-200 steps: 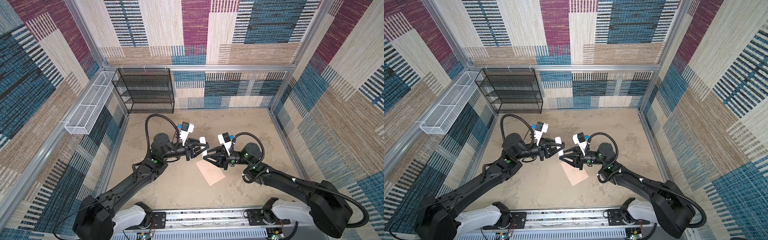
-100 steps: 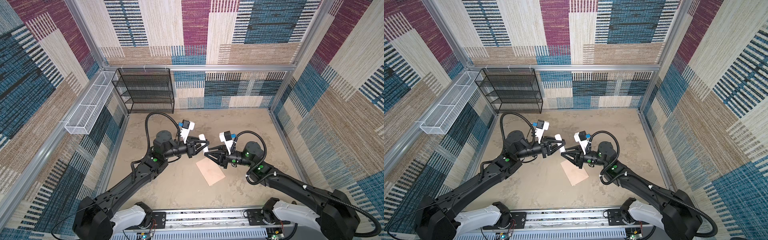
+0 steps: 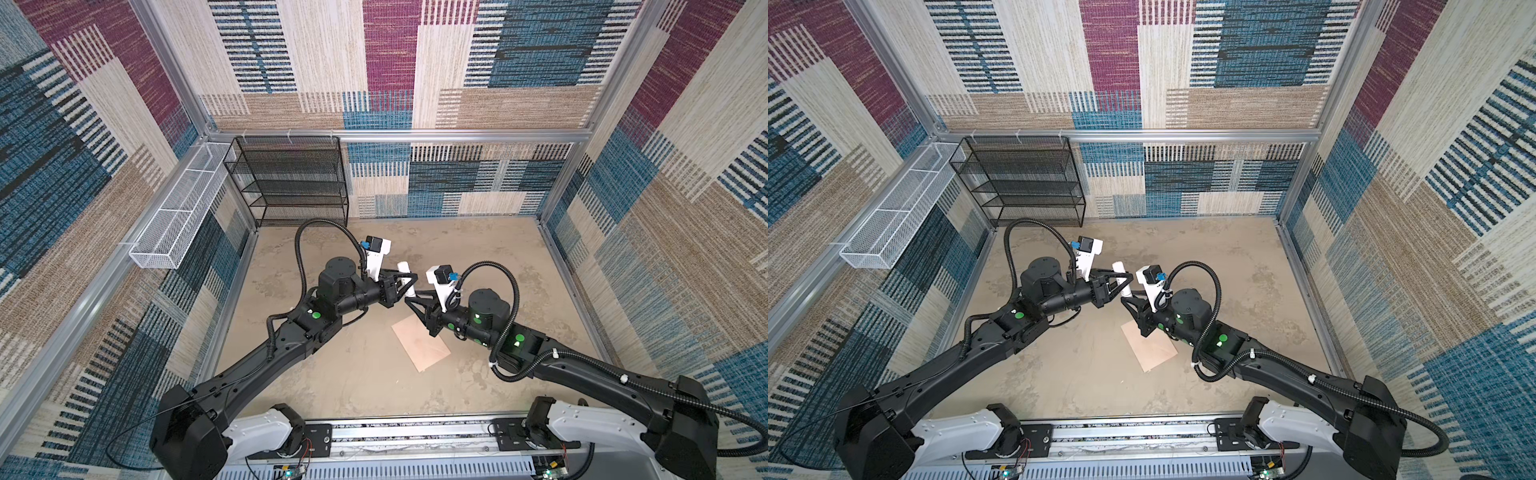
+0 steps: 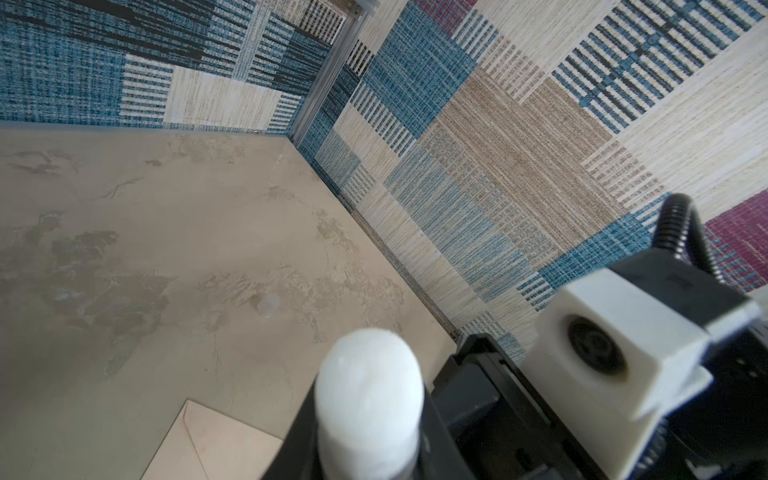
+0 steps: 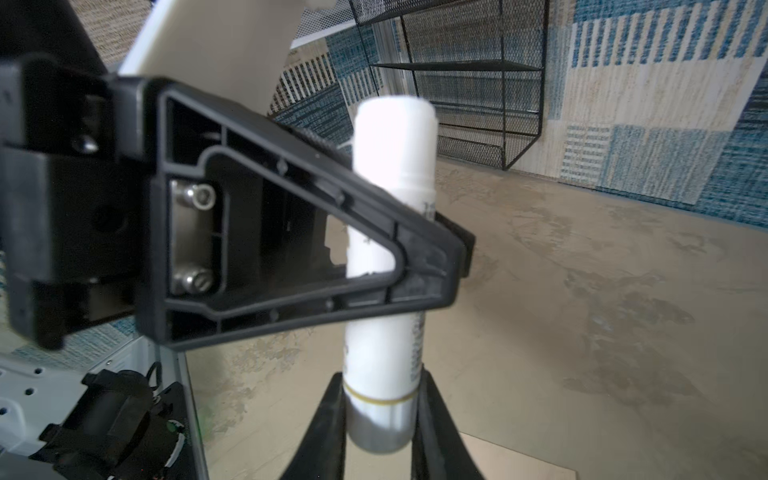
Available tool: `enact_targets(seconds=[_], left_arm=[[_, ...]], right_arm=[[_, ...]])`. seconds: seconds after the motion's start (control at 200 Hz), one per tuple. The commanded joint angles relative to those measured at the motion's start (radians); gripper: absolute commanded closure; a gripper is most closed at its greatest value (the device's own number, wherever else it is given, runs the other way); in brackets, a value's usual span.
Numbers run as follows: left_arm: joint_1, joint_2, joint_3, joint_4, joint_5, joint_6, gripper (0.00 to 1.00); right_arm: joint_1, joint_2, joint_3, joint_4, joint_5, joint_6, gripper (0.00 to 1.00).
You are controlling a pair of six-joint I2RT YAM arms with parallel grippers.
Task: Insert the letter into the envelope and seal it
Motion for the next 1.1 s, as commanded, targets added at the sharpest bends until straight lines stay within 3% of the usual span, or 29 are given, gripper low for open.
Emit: enact_targets(seconds=[0.0,0.401,0.646,0.741,0.857,1.092], left_arm=[[0.001,0.006,-0.004,-0.076,-0.16,0.025,1.0],[-0.013,0.041,-0.014,-0.01,-0.195,-0.038,1.0],[-0.009,0.0,-0.019,-0.033,-0.216,0.01,1.0],[0.006,-0.029,0.001,-0.068,-0.177,0.052,1.0],[0.043,-0.051,0.02,-0.076,-0.057,0.068,1.0],[0.096,-0.049,-0.001,0.086,0.323,0.034,1.0]], right_arm=[[0.044,0.008,0.043,0.144,0.052,-0.072,0.92],[0.156,0.131,0.142,0.067,0.277,-0.11,0.82],[0.153,0.054,0.07,0.077,0.191,-0.16,0.53],[0.105,-0.006,0.03,0.048,0.084,-0.172,0.45],[-0.014,-0.08,-0.022,0.037,-0.139,-0.149,0.41],[-0.248,-0.09,-0.101,0.16,-0.681,-0.059,0.42]])
